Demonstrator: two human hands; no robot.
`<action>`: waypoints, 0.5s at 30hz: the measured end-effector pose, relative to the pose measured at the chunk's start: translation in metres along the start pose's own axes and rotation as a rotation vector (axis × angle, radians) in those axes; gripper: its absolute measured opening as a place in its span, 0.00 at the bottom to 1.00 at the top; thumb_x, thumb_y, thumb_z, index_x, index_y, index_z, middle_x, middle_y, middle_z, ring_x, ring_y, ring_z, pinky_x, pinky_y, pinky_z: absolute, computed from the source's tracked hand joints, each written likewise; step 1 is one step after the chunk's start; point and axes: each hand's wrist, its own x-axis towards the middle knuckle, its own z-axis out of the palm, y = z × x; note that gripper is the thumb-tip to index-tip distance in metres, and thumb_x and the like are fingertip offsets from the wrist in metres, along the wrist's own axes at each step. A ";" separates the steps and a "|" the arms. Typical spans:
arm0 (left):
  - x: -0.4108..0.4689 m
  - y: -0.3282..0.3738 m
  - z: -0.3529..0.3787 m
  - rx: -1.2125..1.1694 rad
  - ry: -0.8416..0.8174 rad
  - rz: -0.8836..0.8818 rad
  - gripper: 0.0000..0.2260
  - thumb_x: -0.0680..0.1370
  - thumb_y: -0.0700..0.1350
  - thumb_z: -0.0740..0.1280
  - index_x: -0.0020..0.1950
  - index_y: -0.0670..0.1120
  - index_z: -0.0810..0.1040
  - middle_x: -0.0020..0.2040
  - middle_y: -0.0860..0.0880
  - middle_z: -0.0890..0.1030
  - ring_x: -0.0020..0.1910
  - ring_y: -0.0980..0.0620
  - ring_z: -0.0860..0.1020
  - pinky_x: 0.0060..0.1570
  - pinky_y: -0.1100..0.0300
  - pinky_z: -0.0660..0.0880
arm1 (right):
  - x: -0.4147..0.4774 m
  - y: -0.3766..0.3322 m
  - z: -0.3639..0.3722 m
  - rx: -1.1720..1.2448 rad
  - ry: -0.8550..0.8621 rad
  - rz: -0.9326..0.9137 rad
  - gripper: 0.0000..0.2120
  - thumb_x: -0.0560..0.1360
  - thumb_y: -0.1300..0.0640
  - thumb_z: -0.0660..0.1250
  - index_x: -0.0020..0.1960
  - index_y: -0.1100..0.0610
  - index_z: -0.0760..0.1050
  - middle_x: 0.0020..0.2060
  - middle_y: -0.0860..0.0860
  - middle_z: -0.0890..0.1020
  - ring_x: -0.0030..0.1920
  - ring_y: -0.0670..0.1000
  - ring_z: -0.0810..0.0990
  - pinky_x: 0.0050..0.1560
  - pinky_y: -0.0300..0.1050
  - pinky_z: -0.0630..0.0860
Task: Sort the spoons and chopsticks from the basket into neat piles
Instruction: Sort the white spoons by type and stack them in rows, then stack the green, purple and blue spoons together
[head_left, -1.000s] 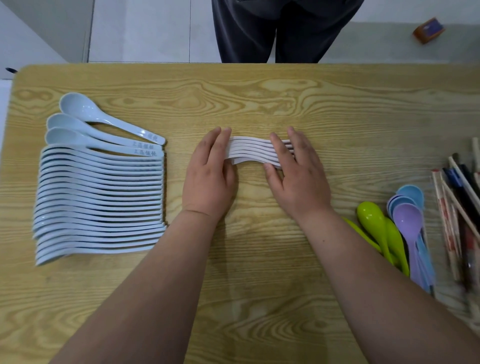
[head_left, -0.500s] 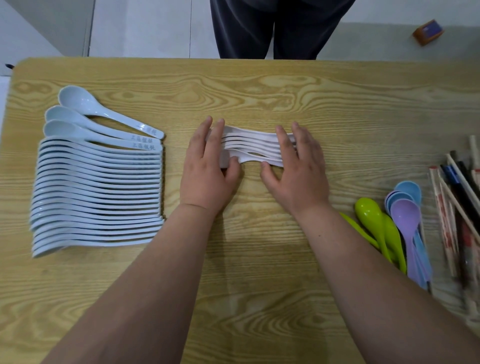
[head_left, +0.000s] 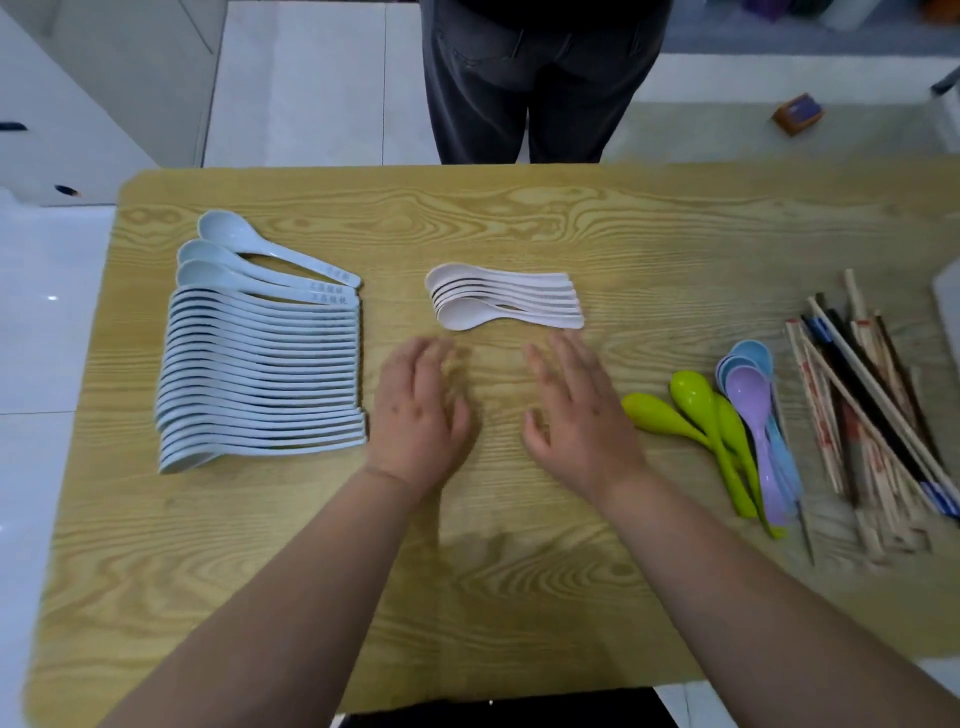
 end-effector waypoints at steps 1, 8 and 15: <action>-0.019 0.001 -0.004 0.040 -0.079 0.082 0.24 0.72 0.42 0.70 0.68 0.40 0.74 0.65 0.37 0.74 0.65 0.37 0.73 0.68 0.42 0.68 | -0.020 -0.008 -0.002 -0.002 -0.033 -0.019 0.32 0.72 0.53 0.66 0.74 0.61 0.70 0.73 0.63 0.69 0.76 0.63 0.65 0.74 0.59 0.64; -0.096 0.017 -0.024 0.341 -0.610 0.147 0.29 0.76 0.53 0.58 0.76 0.47 0.68 0.78 0.42 0.65 0.78 0.36 0.61 0.71 0.32 0.60 | -0.128 -0.020 -0.015 -0.009 -0.340 0.088 0.29 0.71 0.49 0.64 0.71 0.53 0.75 0.71 0.58 0.74 0.73 0.59 0.69 0.69 0.59 0.72; -0.080 0.074 -0.010 0.396 -0.883 0.076 0.33 0.78 0.59 0.53 0.81 0.48 0.56 0.82 0.43 0.52 0.80 0.36 0.49 0.76 0.36 0.49 | -0.138 0.033 -0.055 -0.005 -0.371 0.131 0.22 0.67 0.51 0.61 0.58 0.55 0.80 0.58 0.57 0.80 0.61 0.61 0.78 0.60 0.56 0.78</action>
